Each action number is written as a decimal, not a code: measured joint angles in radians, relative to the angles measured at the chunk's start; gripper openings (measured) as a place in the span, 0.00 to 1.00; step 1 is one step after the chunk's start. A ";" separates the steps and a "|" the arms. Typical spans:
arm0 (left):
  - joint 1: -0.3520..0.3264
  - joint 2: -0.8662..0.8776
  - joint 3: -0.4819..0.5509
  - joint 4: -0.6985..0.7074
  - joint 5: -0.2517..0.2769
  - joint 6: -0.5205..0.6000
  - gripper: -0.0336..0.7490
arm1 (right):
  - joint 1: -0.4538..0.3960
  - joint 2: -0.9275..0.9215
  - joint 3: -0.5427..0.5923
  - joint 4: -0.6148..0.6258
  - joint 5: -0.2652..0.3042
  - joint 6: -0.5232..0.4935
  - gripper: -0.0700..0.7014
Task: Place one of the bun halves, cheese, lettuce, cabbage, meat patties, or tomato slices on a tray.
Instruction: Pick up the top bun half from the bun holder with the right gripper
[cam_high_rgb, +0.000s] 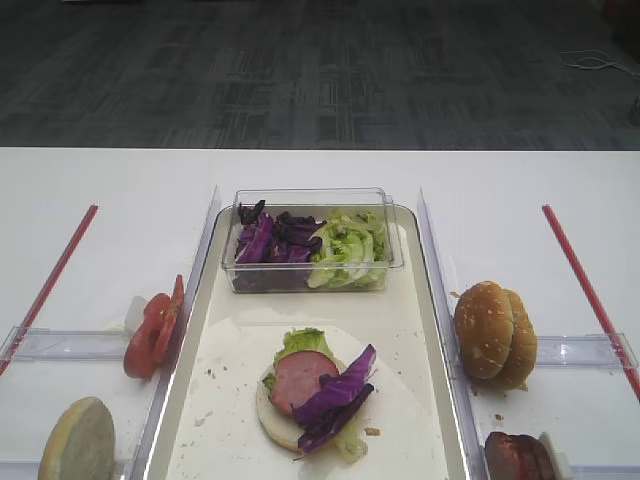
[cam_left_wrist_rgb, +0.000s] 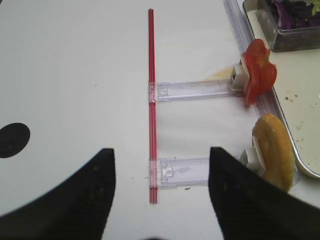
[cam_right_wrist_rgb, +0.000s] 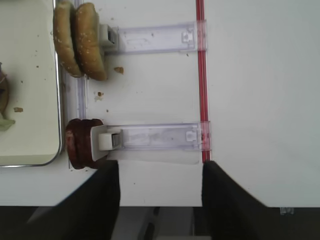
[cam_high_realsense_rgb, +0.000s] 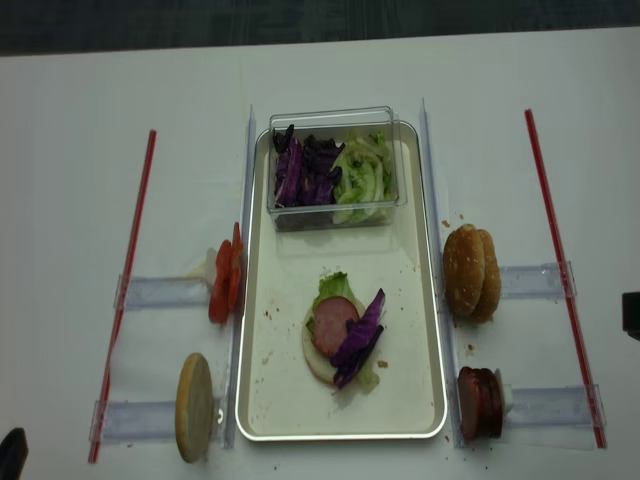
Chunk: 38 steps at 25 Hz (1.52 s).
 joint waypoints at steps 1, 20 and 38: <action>0.000 0.000 0.000 0.000 0.000 0.000 0.58 | 0.000 0.032 -0.018 0.007 0.009 0.002 0.59; 0.000 0.000 0.000 0.000 -0.001 0.000 0.58 | 0.000 0.456 -0.316 0.122 0.014 0.033 0.65; 0.000 0.000 0.000 0.000 -0.001 0.000 0.58 | 0.012 0.633 -0.419 0.119 0.010 0.033 0.66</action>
